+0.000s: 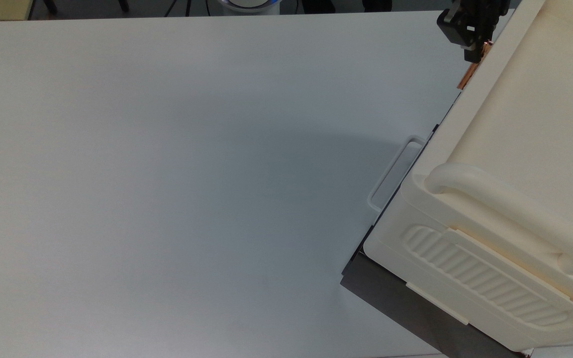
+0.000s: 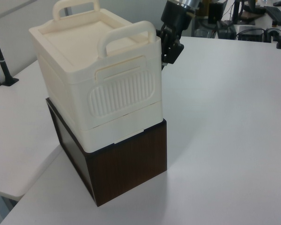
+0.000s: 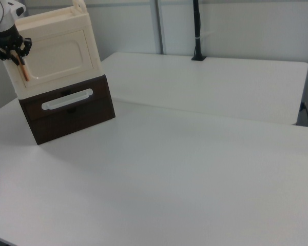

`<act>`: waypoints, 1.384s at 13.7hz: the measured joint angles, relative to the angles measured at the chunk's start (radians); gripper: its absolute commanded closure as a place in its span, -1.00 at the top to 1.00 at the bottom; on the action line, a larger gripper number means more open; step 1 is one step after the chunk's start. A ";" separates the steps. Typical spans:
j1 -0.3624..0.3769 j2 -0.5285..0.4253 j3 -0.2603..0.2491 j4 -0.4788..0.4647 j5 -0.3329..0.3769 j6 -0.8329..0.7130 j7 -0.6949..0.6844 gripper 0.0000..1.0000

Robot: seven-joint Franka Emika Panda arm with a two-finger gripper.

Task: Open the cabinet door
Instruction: 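Close the gripper on the orange door handle strip, then pull the handle outward, swinging the cream door open on its hinge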

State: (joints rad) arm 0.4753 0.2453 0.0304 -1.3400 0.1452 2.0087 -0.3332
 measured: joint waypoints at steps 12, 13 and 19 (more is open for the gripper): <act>-0.137 -0.093 -0.011 0.005 0.003 -0.323 -0.018 0.64; -0.180 -0.110 -0.013 0.005 0.003 -0.373 -0.019 0.65; -0.268 -0.205 -0.008 0.008 0.012 -0.419 -0.021 0.65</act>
State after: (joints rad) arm 0.2071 0.0401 0.0220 -1.3317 0.1567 1.5896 -0.3546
